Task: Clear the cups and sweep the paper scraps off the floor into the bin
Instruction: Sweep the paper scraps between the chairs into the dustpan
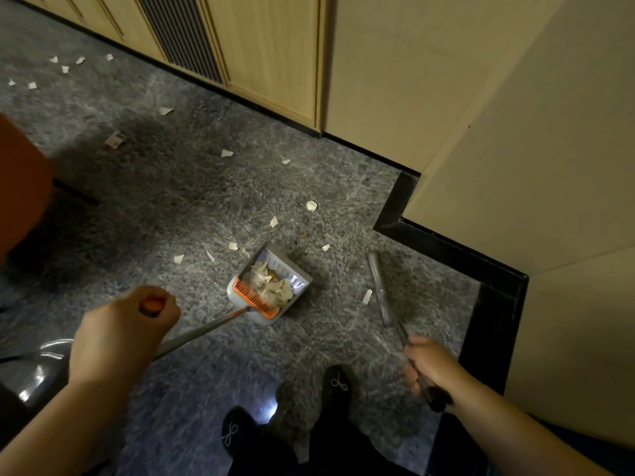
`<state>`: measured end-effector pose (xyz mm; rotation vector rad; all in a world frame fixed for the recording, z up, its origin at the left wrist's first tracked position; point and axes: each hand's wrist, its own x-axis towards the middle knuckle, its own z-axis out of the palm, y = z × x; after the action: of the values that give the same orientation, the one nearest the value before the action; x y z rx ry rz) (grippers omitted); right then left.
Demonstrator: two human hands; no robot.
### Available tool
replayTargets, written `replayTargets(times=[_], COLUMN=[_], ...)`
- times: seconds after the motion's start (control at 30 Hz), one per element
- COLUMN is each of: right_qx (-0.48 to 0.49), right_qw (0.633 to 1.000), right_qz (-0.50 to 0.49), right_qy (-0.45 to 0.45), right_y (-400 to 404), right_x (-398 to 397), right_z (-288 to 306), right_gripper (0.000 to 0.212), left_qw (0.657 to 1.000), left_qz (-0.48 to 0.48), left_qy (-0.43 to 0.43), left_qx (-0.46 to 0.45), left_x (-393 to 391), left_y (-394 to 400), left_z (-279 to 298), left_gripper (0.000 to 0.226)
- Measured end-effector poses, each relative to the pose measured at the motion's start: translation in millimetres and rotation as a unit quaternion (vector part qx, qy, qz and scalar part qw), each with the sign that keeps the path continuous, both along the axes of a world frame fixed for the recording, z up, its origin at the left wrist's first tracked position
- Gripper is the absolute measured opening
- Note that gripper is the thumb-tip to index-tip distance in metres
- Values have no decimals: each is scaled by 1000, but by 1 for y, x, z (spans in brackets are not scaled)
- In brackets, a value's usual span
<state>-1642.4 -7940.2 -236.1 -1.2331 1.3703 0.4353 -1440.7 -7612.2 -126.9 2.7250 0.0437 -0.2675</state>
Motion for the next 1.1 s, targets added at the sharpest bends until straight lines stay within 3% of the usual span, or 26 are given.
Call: replayTargets(times=[0.13,0.3,0.4,0.63,0.77,0.9,1.0,1.1], right_qx=[13,28,64,178,214,228,222,186], right_qw=[1000,1000,998,982,972,967,970,980], right_qz=[-5,-1,0,-66,-89,-96,-78,-25], right_qy=[19,12,1,-18,-39,-54,-62,-71], right_y=[-23,-16,2,60,89,102,100,97], right_x=[2,25,50,125,175,225,253,269], right_z=[-18,-30,-25,-9,-8,-10,-11,-8], right_gripper=[28,22,22,24,23,18,31,41], left_qw=[999,997,995,994,995,995,995,995], left_qz=[35,81,100,105,89,87,84,86], left_qy=[-9,14,-11,-30,-29,-34,-45,-45], left_qx=[11,-13,-1,5,25,21,20,15], left_x=[3,16,20,44,73,105,131,155], left_y=[0,34,37,51,53,65,78,90], left_z=[-7,-25,-20,-9,1,5,1,-2], left_gripper=[9,36,26,28,9,14,11,24])
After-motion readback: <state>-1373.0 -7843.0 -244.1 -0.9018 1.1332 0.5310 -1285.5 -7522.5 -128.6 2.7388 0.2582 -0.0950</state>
